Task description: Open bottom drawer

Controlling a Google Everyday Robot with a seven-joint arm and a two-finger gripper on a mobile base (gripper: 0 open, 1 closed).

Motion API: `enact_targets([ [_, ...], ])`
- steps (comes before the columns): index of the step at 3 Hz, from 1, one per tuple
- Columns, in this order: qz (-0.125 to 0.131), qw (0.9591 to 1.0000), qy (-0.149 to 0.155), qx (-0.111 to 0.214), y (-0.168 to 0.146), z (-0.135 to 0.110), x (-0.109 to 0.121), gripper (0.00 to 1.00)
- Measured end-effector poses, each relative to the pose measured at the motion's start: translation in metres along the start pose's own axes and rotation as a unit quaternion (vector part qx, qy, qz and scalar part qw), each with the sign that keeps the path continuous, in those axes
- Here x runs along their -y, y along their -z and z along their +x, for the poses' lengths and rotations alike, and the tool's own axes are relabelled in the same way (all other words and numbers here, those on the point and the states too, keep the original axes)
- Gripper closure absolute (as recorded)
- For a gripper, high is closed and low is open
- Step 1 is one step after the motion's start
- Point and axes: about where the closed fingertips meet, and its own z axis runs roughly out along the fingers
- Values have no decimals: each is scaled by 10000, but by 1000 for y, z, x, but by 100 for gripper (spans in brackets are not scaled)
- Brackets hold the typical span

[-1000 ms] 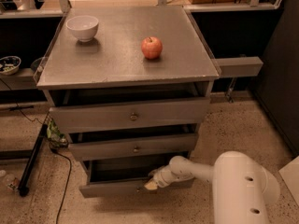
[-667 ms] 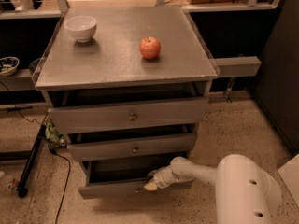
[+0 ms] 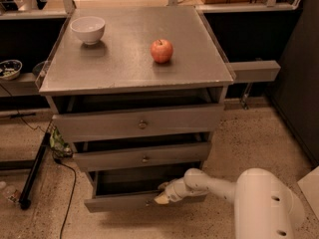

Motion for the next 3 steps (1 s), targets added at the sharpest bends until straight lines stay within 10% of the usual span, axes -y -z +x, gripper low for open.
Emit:
enact_targets([
  [3, -88, 9999, -137, 53, 1, 2, -3, 100],
])
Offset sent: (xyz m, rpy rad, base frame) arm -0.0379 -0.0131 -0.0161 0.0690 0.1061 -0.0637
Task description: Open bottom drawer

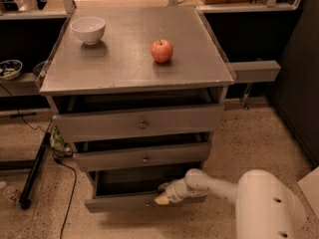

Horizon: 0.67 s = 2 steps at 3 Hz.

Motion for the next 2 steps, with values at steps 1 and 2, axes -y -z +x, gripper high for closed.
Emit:
enact_targets([
  [1, -5, 10000, -21, 8, 0, 1, -2, 100],
  [2, 50, 10000, 42, 65, 4, -5, -2, 100],
])
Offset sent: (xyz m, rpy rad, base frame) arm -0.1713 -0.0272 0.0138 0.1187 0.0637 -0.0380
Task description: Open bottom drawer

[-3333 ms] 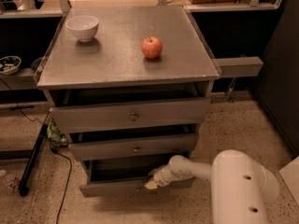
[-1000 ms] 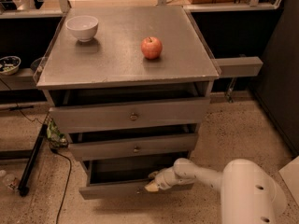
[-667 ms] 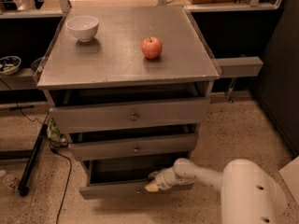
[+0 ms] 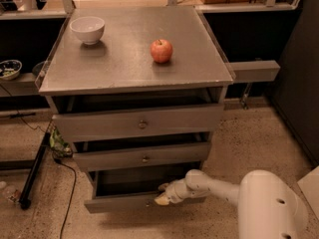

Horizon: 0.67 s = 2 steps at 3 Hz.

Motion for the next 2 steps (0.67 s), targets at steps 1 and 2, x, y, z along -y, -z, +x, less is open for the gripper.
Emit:
enact_targets([
  [1, -31, 10000, -46, 21, 3, 6, -11, 100],
  [2, -33, 10000, -47, 22, 2, 6, -11, 100],
])
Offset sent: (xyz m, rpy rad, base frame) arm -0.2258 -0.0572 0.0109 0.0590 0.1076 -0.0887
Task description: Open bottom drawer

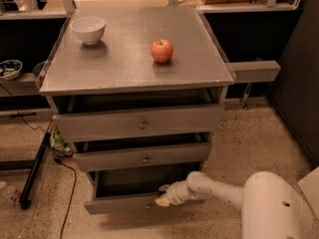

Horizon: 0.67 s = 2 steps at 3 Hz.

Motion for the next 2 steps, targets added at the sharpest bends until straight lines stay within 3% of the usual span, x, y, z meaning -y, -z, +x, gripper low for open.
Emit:
enact_targets([
  [2, -30, 10000, -46, 20, 1, 3, -3, 100],
])
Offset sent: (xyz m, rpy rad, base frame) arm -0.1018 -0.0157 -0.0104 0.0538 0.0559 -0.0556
